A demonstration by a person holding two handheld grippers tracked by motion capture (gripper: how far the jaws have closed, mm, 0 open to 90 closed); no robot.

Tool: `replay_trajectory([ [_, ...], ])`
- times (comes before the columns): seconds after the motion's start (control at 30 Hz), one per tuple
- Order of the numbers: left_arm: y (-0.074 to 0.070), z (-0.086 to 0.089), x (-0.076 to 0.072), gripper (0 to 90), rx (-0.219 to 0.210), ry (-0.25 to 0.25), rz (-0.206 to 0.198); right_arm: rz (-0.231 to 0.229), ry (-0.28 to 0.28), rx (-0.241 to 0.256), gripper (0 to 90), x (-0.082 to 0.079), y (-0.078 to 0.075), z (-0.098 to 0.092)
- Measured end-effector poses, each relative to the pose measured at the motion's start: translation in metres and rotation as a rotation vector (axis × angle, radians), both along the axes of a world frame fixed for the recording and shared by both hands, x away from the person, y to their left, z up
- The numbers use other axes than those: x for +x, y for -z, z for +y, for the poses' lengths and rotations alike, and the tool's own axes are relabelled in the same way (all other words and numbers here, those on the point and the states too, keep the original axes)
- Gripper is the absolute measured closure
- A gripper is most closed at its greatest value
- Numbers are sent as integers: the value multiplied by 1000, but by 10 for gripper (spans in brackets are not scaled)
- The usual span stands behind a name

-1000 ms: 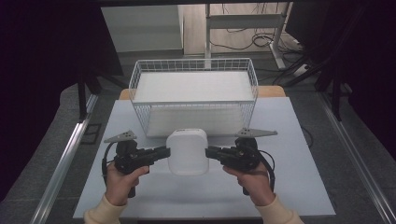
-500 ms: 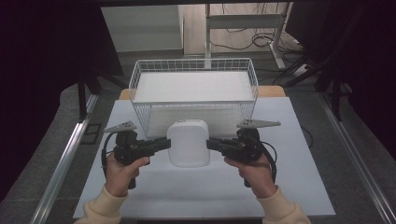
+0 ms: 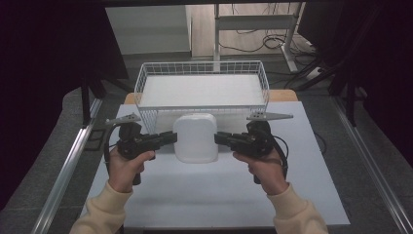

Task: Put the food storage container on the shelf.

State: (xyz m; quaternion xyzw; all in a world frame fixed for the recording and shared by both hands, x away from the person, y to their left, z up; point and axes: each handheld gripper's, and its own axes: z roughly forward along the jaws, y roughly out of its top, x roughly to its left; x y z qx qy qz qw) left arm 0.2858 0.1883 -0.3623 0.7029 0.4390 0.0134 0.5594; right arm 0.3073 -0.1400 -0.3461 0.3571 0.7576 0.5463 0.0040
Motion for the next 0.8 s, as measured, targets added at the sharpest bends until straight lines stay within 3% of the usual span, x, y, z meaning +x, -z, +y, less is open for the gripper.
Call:
replay_trajectory([
  [0.27,-15,-2,12,777,1,5,-16,-14,5,10,813,12,-16,-2],
  [0.8,-38,-7,39,776,8,9,-15,-20,18,16,813,34,-35,-7],
])
